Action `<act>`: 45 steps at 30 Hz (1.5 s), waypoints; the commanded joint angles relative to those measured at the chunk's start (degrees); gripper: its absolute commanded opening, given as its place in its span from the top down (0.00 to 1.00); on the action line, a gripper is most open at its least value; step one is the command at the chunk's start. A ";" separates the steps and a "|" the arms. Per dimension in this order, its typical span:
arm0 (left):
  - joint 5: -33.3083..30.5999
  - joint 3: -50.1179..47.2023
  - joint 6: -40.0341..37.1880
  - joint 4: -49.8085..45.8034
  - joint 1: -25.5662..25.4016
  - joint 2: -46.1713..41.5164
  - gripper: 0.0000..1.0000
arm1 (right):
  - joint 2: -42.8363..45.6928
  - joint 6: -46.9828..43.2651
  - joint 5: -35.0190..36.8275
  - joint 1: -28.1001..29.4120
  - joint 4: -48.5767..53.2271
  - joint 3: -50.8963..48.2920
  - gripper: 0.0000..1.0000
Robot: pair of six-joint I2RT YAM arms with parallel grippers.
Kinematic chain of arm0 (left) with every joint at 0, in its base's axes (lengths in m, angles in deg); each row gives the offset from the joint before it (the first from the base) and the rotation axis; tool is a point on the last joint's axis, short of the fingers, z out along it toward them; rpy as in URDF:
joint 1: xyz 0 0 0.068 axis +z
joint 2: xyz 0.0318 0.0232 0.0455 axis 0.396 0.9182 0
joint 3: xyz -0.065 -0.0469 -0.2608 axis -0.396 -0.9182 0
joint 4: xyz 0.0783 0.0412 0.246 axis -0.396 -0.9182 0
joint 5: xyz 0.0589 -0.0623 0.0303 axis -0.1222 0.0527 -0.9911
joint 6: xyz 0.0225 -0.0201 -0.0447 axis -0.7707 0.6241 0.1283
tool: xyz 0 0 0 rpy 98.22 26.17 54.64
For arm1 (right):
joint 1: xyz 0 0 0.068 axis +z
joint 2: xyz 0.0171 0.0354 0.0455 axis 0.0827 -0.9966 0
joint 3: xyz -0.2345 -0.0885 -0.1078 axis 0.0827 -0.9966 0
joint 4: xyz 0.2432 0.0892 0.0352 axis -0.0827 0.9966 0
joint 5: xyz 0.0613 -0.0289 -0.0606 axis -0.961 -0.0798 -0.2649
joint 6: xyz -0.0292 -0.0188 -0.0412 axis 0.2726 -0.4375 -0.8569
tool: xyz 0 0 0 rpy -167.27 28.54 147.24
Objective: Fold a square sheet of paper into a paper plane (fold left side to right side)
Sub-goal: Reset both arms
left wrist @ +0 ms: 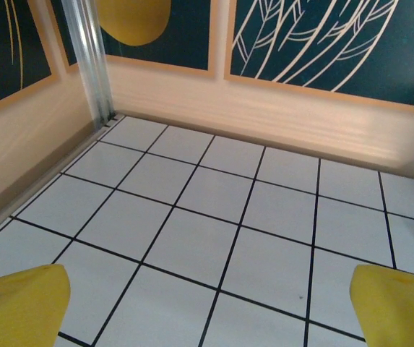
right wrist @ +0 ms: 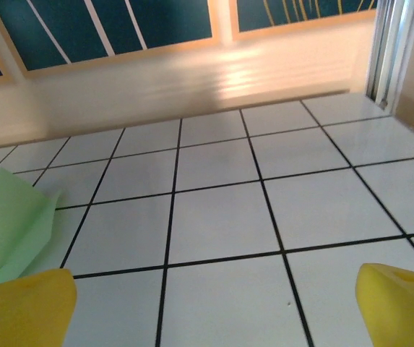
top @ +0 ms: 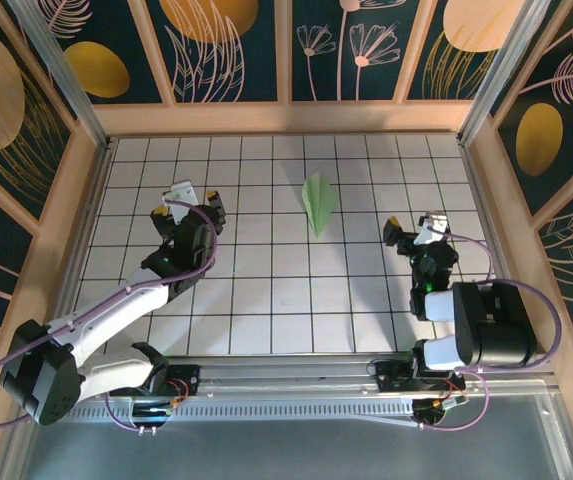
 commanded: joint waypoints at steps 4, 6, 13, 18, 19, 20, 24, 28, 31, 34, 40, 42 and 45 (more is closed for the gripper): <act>-1.56 1.64 -0.76 2.09 0.62 0.87 0.01 | -9.32 -1.84 -2.13 -0.83 -20.96 -3.20 0.01; -1.71 1.53 -0.71 2.08 0.68 0.79 0.01 | -8.36 -1.63 -2.12 -1.27 -17.23 -2.20 0.01; -1.34 0.42 0.15 2.43 0.75 -0.39 0.01 | -8.22 0.90 -0.89 -2.88 -6.81 3.17 0.01; -1.21 -1.76 0.78 2.43 0.75 -3.14 0.01 | -8.25 0.90 -0.81 -2.78 -7.11 3.10 0.01; -1.20 -2.23 0.88 2.44 0.77 -3.95 0.01 | -8.17 0.90 -0.81 -2.80 -6.99 3.15 0.01; -1.12 -2.67 0.91 2.43 0.75 -4.72 0.01 | -8.26 0.90 -0.81 -2.76 -7.18 3.05 0.01; -0.90 -4.99 1.10 2.23 0.86 -8.63 0.01 | -8.31 0.65 -1.44 -2.78 -7.97 2.66 0.01; -1.06 -7.97 -0.08 2.84 0.85 -12.64 0.01 | -8.16 0.59 -1.43 -2.75 -7.53 2.86 0.01; -0.12 -10.30 -3.61 4.46 0.86 -14.91 0.01 | -8.19 0.64 -1.42 -2.78 -7.60 2.86 0.01; 4.20 -12.47 -10.29 7.82 0.92 -15.84 0.01 | -8.21 0.57 -1.25 -2.74 -7.55 2.83 0.01; 4.85 -14.54 -13.55 9.08 3.21 -13.13 0.01 | -8.21 0.56 -1.26 -2.65 -7.55 2.88 0.01; 7.85 -15.84 -12.95 11.17 5.87 -11.94 0.01 | -8.19 0.55 -1.19 -2.65 -7.50 2.88 0.01; 10.38 -19.10 -13.04 16.84 9.44 -10.30 0.01 | -8.22 0.55 -1.16 -2.61 -7.49 2.85 0.01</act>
